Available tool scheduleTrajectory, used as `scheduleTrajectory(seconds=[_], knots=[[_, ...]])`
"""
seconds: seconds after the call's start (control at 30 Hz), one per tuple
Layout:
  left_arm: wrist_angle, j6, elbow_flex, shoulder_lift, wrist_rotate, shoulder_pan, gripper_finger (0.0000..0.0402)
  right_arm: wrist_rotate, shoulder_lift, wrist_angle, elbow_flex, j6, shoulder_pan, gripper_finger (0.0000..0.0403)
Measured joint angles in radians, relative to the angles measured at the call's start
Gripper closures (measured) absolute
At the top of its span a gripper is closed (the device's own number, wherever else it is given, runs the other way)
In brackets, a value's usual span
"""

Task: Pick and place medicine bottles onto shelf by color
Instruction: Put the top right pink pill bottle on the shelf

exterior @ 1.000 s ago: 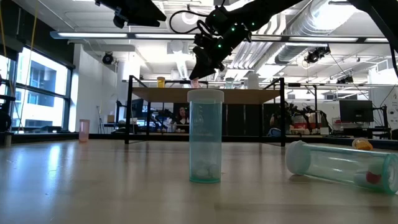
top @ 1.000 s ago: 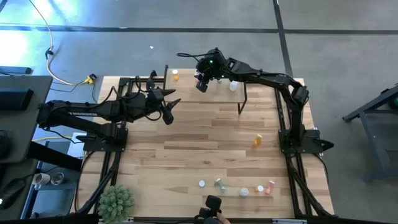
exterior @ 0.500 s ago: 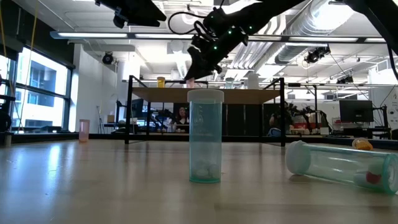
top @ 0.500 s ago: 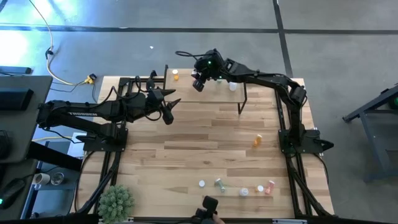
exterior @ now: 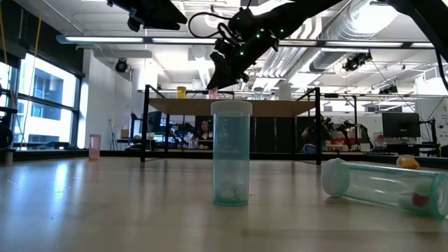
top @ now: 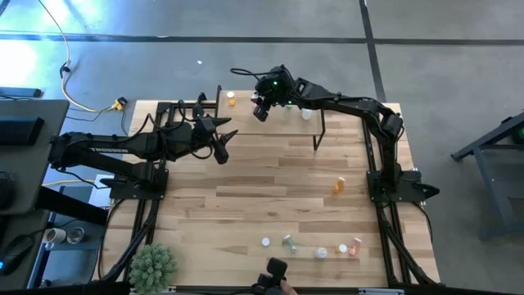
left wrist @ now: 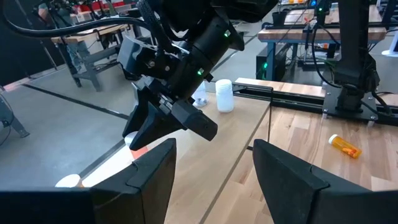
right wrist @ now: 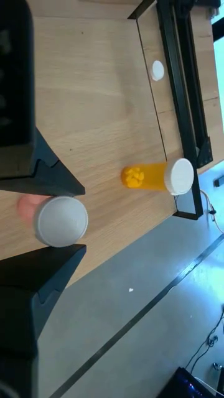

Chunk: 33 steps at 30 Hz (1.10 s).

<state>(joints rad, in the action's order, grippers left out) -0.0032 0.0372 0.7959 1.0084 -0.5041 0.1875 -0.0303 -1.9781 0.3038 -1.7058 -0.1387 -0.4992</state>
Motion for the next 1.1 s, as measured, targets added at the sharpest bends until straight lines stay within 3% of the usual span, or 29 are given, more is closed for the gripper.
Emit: scheduleTrajectory(seconds=[0.47,0.8,1.1], knots=[[0.0,0.0,0.0,0.0,0.0,0.0,0.0197,0.0,0.0,-0.002,0.0,0.0,0.0,0.0286],[-0.028,-0.008,0.0,0.0,0.0,0.0,0.0197,0.001,-0.005,0.001,0.003,0.0,-0.001,0.0231],[-0.031,-0.01,0.0,0.0,0.0,0.0,0.0197,0.001,-0.004,-0.027,0.003,0.002,-0.005,0.0226]])
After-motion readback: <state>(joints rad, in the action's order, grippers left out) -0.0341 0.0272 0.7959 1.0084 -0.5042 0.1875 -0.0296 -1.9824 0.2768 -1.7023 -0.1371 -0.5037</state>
